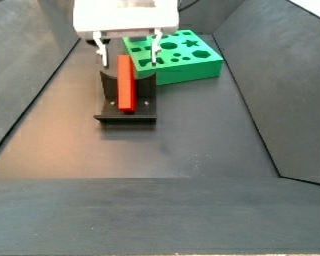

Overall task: Pick up the double-square object. Move up. Place the double-square object on the fixture. Regrasp the double-square object. Move to above the board. Insert the double-square object.
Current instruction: Regrasp the double-square object, then move to above the board.

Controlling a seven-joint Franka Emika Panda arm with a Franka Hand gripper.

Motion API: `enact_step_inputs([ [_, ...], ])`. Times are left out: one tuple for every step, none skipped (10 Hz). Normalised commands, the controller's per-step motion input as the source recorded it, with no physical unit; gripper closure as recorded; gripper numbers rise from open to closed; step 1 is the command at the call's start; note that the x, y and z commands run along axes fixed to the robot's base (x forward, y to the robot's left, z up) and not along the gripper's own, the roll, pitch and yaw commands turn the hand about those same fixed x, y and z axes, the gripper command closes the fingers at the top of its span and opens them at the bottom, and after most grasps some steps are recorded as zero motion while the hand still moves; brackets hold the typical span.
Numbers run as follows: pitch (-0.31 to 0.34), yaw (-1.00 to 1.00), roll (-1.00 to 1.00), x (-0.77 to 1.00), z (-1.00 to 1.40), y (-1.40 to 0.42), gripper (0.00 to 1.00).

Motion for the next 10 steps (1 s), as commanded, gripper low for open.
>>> enact_step_inputs([
  [0.019, 0.07, 0.11, 0.16, -0.91, -0.01, 0.00],
  [0.024, 0.07, 0.12, 0.13, -0.78, -0.02, 0.00],
  [0.032, 0.07, 0.12, 0.11, -0.56, -0.02, 0.00],
  [0.034, 0.08, 0.13, 0.10, -0.48, -0.02, 0.00],
  [0.036, 0.08, 0.13, 0.10, -0.35, -0.03, 0.00],
  [0.045, 0.08, 0.13, 0.07, -0.22, -0.04, 0.00],
  [0.033, 0.08, 0.13, 0.05, -0.17, -0.07, 0.00],
  [0.032, 0.08, 0.13, 0.05, -0.17, -0.07, 0.00],
  [0.000, 0.00, 0.00, 0.00, -0.50, 0.00, 1.00],
  [0.231, -0.32, 0.26, 0.13, 1.00, 0.03, 1.00],
])
